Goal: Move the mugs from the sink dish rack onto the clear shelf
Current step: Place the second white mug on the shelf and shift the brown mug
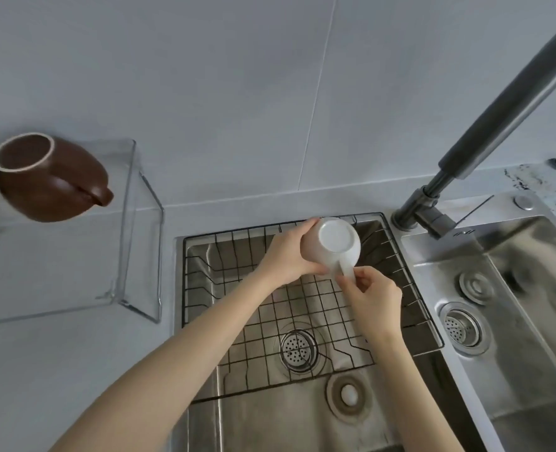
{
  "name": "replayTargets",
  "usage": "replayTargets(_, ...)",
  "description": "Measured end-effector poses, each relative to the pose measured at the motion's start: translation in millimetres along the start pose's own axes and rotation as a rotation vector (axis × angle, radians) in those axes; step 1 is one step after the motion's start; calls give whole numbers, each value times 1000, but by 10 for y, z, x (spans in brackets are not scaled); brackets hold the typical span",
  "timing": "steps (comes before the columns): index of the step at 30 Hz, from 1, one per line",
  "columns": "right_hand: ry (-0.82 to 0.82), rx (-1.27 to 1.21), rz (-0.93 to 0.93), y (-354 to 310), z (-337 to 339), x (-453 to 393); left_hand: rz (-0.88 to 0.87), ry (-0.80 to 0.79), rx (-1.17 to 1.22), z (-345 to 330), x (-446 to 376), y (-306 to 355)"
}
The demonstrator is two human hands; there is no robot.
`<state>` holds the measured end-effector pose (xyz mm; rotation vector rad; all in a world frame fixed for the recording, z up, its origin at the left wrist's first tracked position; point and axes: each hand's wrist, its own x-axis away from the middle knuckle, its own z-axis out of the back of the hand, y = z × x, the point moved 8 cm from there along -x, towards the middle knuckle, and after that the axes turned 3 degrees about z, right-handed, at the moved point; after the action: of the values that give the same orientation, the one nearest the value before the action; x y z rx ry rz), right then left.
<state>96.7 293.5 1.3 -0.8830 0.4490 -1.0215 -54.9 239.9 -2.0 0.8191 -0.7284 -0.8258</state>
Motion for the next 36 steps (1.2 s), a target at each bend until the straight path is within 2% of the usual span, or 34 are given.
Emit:
replayTargets(8, -35, -74, 277, -1208, 80, 161, -51, 320, 48, 1076, 684, 444)
replayTargets(13, -103, -124, 413, -1914, -79, 341, -59, 498, -59, 1763, 1207, 555)
replayTargets(19, -261, -192, 496, -2518, -543, 648, 19, 670, -214, 2442, 1804, 348)
replayTargets(25, -494, -200, 487, -2823, -1049, 831, 108, 799, -189, 2789, 2264, -3)
replayTargets(28, -594, -171, 484, -2880, -1256, 864, 150, 811, -126, 2861, 2358, -189)
replayTargets(36, -724, -187, 438, -2850, -1612, 897, 191, 847, -33, 2884, 2441, -516)
